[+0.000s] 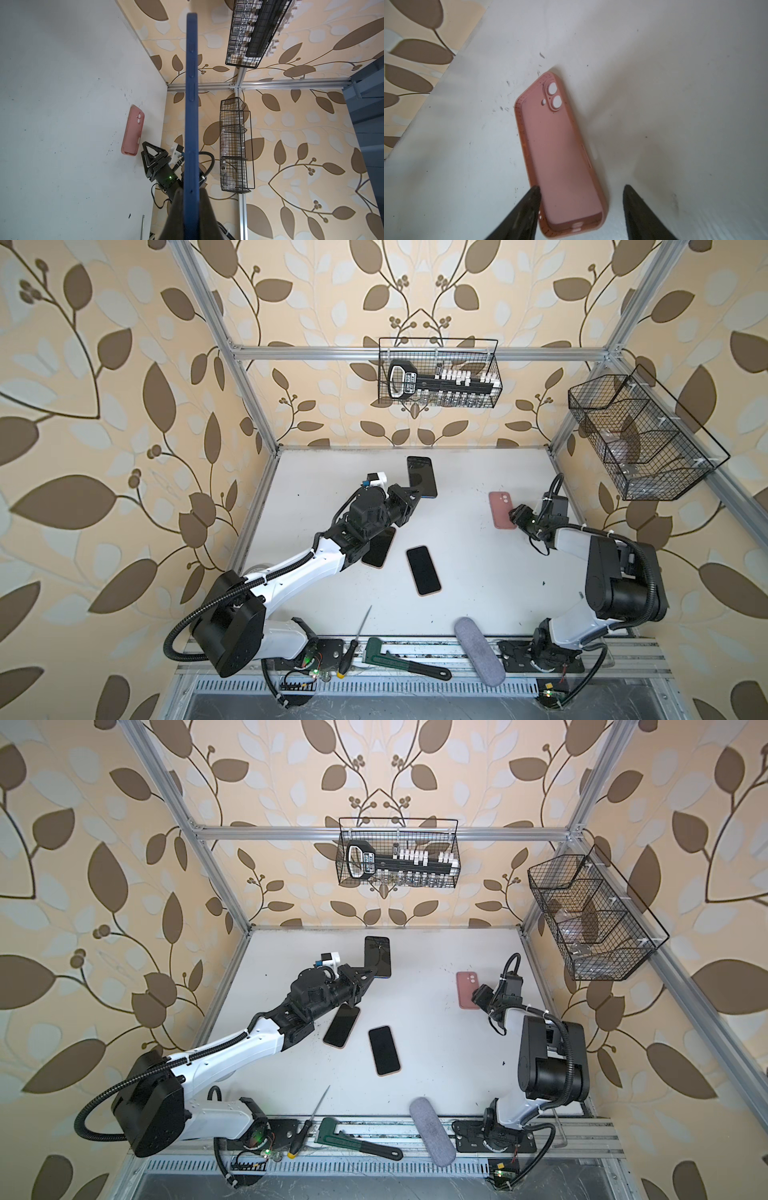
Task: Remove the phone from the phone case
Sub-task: 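Lower the blue phone onto the table with the left gripper while the right withdraws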
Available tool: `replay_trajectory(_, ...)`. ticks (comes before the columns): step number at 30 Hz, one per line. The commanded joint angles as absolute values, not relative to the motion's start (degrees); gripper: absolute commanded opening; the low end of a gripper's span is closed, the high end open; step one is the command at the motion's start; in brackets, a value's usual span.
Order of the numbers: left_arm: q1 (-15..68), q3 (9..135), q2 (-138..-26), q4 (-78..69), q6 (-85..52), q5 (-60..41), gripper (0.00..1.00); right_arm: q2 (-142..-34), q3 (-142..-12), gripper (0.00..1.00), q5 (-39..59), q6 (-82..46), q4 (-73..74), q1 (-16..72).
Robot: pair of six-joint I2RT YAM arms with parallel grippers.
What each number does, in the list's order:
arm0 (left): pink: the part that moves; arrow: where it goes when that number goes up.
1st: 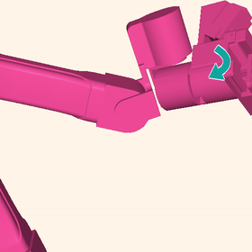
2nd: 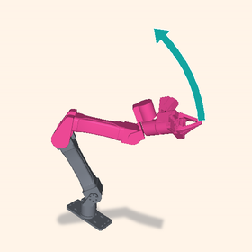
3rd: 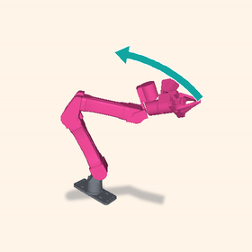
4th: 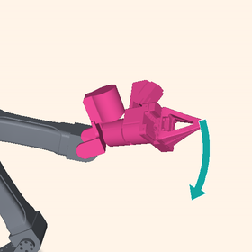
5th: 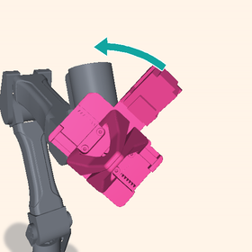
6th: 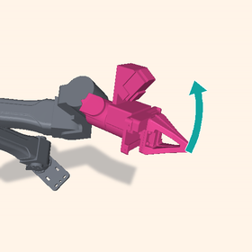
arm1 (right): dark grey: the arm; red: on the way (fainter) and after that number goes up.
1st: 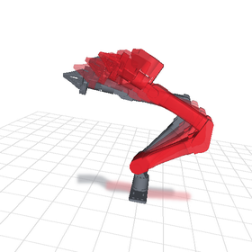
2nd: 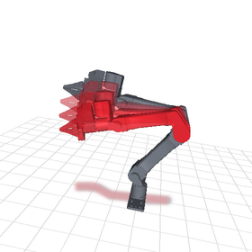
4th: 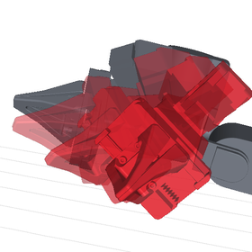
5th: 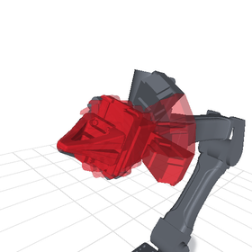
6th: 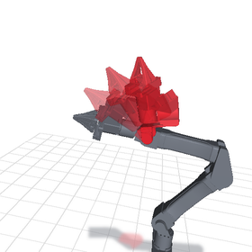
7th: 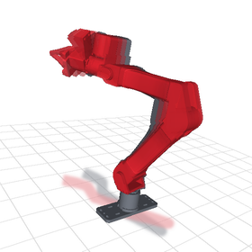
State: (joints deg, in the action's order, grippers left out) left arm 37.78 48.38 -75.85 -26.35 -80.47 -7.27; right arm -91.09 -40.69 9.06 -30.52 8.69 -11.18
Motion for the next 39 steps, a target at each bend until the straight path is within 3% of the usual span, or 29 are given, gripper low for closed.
replay_trajectory(1, 37.33, 49.35, -77.29, -30.79, -76.92, -7.65, 0.00, -87.66, -40.86, 0.64, 6.60, -28.30, 7.02, -9.00)
replay_trajectory(13, 39.33, 52.69, -92.22, -35.66, -72.82, -7.38, 0.00, -73.84, -36.26, 0.69, 8.01, -26.37, 2.36, -0.23)
replay_trajectory(24, 39.90, 57.47, -106.52, -43.65, -70.17, -9.16, 0.00, -61.46, -32.31, 0.76, 14.45, -26.37, -2.97, -1.83)
replay_trajectory(39, 39.90, 59.15, -113.63, -44.89, -66.01, -8.67, 0.00, -52.79, -30.31, 0.80, 18.00, -27.94, -5.69, -2.16)
